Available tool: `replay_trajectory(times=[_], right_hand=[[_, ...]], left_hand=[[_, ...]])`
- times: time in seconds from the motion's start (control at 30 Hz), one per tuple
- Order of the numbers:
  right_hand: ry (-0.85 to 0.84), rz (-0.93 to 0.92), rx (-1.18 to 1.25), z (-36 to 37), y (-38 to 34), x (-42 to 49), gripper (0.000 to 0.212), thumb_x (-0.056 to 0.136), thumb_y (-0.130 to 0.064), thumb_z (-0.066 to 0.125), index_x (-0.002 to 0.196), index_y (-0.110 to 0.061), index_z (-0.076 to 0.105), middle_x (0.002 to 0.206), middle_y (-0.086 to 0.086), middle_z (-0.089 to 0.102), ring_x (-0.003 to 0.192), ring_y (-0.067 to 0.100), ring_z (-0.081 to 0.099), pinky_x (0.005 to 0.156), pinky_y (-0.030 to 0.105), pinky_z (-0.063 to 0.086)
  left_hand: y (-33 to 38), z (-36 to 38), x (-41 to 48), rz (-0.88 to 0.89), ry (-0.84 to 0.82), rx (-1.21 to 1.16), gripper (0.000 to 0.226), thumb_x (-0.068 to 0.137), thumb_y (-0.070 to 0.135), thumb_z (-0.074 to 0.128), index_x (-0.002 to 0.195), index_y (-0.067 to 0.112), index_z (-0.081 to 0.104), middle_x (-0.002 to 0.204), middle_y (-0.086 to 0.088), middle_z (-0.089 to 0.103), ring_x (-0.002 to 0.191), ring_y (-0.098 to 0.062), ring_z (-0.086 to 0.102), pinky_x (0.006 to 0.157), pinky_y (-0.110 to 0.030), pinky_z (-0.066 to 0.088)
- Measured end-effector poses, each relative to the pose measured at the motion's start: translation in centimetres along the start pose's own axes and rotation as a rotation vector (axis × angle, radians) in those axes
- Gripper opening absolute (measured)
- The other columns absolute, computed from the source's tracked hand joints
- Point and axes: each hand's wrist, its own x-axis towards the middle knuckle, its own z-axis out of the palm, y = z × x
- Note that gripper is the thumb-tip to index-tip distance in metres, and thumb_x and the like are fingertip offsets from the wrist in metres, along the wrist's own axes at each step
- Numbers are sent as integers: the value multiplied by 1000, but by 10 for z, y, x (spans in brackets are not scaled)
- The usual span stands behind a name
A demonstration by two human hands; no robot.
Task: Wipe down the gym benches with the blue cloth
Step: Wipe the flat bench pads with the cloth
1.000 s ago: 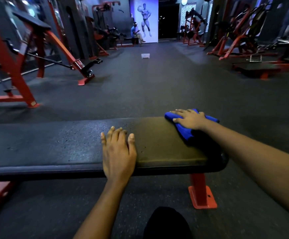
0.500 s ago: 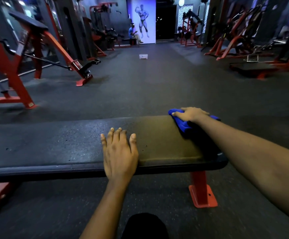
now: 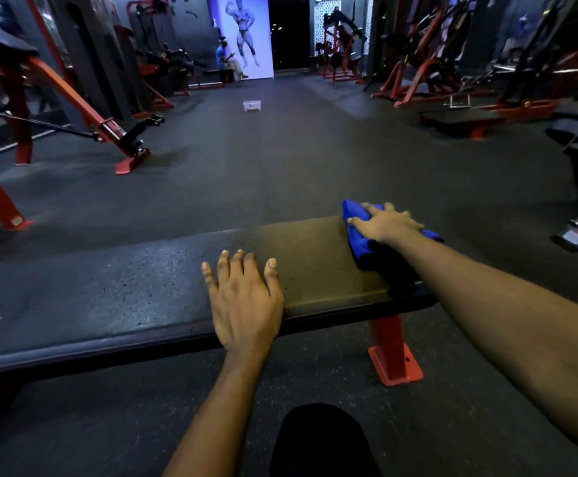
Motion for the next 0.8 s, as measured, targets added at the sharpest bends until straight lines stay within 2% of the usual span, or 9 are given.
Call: replay_trajectory(times=[0.3,0.47,0.7,0.8], right_hand=[[57,127,-8,10,5,-54,72,92,-75,28,155,-47,8,167,1,-1,147,43,14,111,69,13],[100,190,11,20,5,-86,71,92,-74,28,155,-48,10,167,0,-2,148,43,9,110,71,12],[153,257,138,40,-2,-136,66,96,-68,30,155,-47,9,166,-4,-11,150,38,-12,109,74,13],[137,247,164,46,-9,-149,65,98,-66,29,155,-47,5,166,-5,-15,149,37,-20,110,75,13]], left_hand=[[-1,-2,-2,51,-34,-12,58,103,48,21,129,11,58,139,-10,55,139,-29,37,120,-52,14],[-3,-3,-2,77,-59,-48,61,103,46,15,131,11,56,143,-11,51,141,-29,35,121,-52,10],[-6,-8,-3,91,-120,-57,69,99,47,9,132,8,56,146,-16,48,142,-32,33,121,-54,7],[-7,-11,-4,119,-155,-61,65,101,46,14,137,7,52,149,-17,44,144,-33,29,121,-54,6]])
